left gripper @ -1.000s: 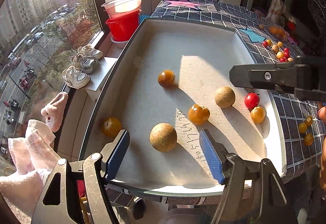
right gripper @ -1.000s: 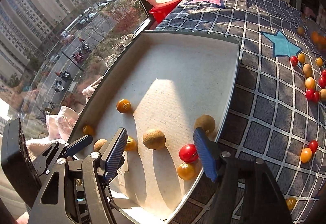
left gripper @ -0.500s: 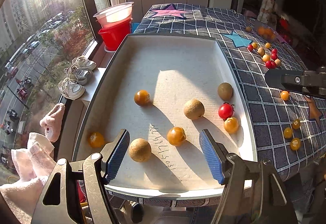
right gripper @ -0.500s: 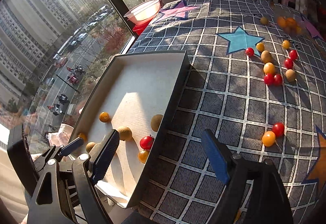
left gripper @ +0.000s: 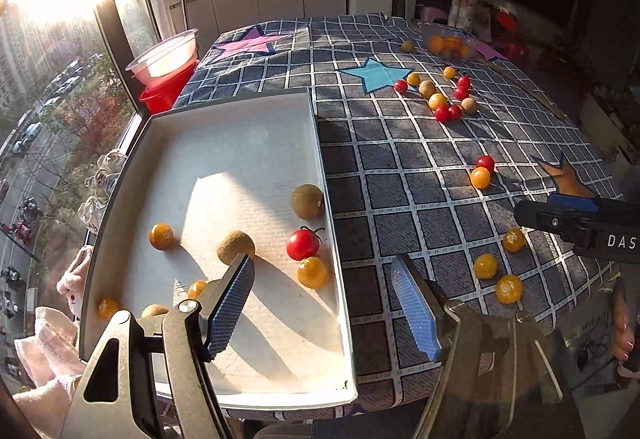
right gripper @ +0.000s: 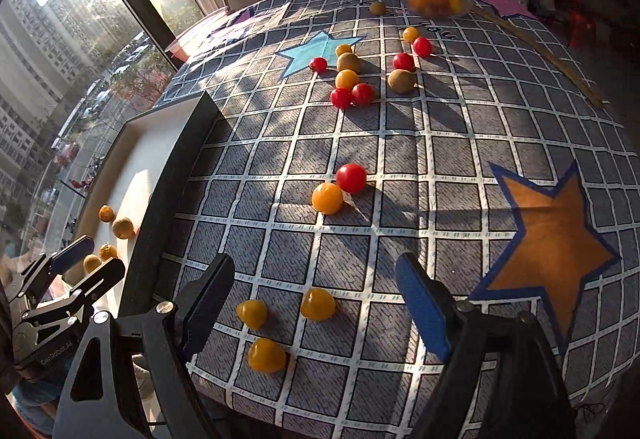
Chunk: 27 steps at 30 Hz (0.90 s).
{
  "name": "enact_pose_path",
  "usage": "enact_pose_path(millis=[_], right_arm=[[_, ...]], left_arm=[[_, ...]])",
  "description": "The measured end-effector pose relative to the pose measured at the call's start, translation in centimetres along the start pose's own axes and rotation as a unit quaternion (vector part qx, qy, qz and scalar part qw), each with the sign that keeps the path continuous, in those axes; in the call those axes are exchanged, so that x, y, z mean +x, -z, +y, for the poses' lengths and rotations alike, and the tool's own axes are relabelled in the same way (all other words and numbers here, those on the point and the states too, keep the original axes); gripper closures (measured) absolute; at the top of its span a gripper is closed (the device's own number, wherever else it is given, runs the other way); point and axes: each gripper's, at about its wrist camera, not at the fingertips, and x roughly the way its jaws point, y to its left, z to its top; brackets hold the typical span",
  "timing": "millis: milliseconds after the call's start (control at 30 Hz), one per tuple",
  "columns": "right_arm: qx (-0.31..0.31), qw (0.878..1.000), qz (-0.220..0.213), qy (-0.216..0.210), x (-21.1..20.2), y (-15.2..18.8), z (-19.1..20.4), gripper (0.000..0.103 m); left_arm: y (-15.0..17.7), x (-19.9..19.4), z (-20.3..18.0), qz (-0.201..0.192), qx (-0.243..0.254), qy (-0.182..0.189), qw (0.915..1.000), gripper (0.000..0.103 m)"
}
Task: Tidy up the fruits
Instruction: 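Move both tools back over the tomatoes on the tablecloth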
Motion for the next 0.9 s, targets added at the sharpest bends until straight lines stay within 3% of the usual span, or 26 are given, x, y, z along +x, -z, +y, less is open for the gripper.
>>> enact_pose_path(millis=[100, 367, 533, 900], right_arm=[[-0.002, 1.000, 0.000, 0.019, -0.2, 0.8, -1.4, 0.018], [-0.019, 1.000, 0.005, 0.021, -0.3, 2.4, -2.7, 0.018], [-0.045, 0.999, 0.003, 0.016, -0.3, 3.0, -2.2, 0.019], [-0.027, 1.000, 0.003, 0.004, -0.3, 2.8, -3.2, 0.021]], left_arm=[[0.0, 0.5, -2.6, 0.005, 0.036, 0.008, 0.9993, 0.031], [0.9, 2.8, -7.2, 0.031, 0.101, 0.016, 0.9943, 0.031], [1.1, 3.8, -8.2, 0.041, 0.114, 0.025, 0.9923, 0.031], [0.0, 5.0, -10.1, 0.039, 0.120, 0.039, 0.9913, 0.031]])
